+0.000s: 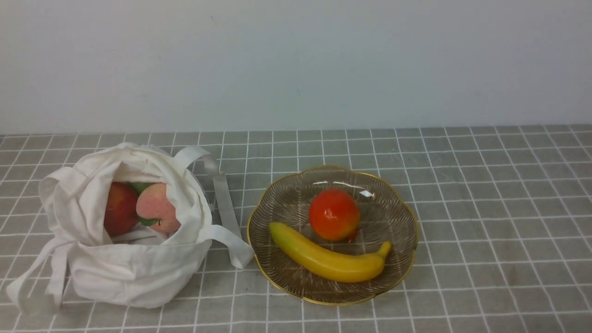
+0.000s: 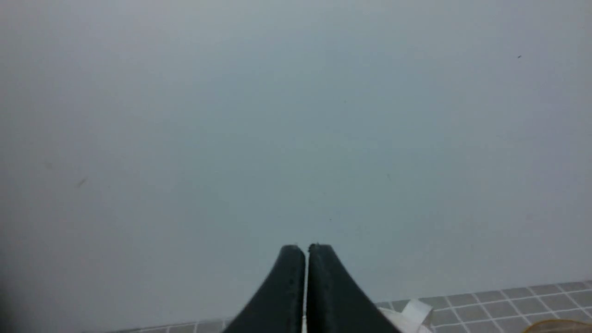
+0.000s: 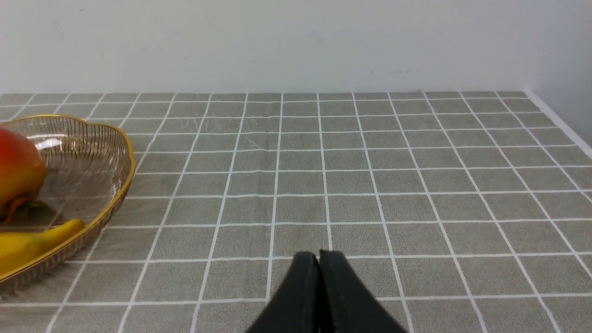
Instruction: Take the fruit out of the bag on the grey coffee tablecloth and place them on the plate.
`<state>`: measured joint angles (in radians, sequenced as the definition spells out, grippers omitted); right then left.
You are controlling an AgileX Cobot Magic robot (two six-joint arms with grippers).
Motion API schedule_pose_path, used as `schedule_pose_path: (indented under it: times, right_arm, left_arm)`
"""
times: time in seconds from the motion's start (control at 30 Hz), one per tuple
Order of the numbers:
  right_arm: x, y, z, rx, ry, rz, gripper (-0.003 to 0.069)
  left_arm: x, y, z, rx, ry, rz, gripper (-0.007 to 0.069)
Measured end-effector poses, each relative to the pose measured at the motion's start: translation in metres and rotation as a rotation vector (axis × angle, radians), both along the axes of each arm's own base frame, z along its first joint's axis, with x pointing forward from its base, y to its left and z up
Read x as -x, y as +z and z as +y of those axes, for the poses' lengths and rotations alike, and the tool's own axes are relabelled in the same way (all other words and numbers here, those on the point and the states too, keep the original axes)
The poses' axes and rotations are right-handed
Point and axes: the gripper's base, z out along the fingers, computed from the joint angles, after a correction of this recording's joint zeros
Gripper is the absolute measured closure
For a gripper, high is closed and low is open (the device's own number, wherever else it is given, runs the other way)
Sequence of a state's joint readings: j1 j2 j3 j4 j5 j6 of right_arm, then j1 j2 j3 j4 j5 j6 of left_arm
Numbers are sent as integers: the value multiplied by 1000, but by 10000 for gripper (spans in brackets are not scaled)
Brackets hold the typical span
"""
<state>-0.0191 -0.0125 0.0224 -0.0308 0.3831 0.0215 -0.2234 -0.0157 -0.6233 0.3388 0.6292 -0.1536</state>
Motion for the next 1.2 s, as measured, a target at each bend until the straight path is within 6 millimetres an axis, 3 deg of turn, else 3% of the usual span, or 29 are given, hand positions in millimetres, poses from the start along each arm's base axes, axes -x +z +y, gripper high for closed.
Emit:
schedule_pose_path:
  times: [0.23,0.43,0.53,0.93,1.1,1.2]
  right_arm:
    - [0,0,0,1,0,0,676]
    - [0,0,0,1,0,0,676]
    - [0,0,0,1,0,0,676]
    - [0,0,0,0,0,0,676]
    - [0,0,0,0,0,0,676]
    - [0,0,0,1,0,0,676]
  left_arm:
    - [-7,-10,0,-35,21,36,632]
    - [-10,-15,-6,100,-48,70,632]
    - [-17,-28,-12,162,-98,124,632]
    - [-62,-150,-21,76,47,430,632]
    - [-66,-180,-23,58,21,494,632]
    - [-68,-181,-24,58,-1,456,632]
